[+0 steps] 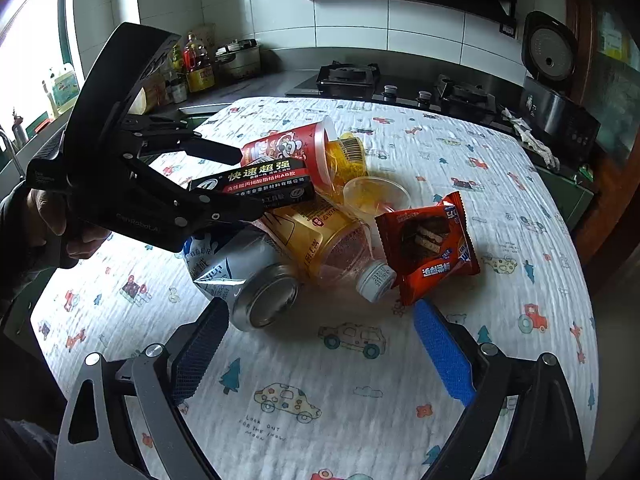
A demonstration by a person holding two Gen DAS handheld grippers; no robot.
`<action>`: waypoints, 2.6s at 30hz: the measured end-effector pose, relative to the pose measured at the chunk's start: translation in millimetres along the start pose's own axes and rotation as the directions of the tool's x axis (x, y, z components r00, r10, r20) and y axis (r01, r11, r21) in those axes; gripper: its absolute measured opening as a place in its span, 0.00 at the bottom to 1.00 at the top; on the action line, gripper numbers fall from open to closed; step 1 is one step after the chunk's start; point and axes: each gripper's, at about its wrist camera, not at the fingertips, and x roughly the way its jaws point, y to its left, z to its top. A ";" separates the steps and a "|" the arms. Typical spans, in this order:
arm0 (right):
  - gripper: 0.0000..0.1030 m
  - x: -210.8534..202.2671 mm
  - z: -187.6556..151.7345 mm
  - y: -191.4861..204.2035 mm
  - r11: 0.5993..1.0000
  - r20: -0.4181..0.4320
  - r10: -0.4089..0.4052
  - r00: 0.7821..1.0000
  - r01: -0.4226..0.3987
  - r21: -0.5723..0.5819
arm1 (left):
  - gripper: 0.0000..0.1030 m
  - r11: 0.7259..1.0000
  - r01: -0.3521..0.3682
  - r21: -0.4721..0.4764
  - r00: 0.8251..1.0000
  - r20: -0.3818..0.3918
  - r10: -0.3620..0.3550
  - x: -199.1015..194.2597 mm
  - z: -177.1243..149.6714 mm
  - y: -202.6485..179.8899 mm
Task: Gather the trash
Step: 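Grasp the black box with the left tool, then lift the black box with the left tool while the right tool grasps the blue-white can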
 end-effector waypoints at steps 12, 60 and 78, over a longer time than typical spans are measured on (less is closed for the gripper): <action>0.88 7.1 -3.0 4.5 0.999 -0.018 0.014 1.000 -0.015 -0.031 | 0.53 1.000 0.011 0.026 1.000 -0.012 -0.011 9.9 2.7 -5.8; 0.88 90.2 35.8 107.6 0.937 -0.228 0.124 0.966 -0.190 -0.293 | 0.46 0.951 -0.094 -0.294 0.984 0.119 0.134 -111.9 -98.8 107.0; 0.69 110.0 40.6 131.3 0.929 -0.292 0.006 0.956 -0.113 -0.352 | 0.46 0.891 -0.174 -0.420 0.969 0.086 0.230 -147.1 -158.7 159.4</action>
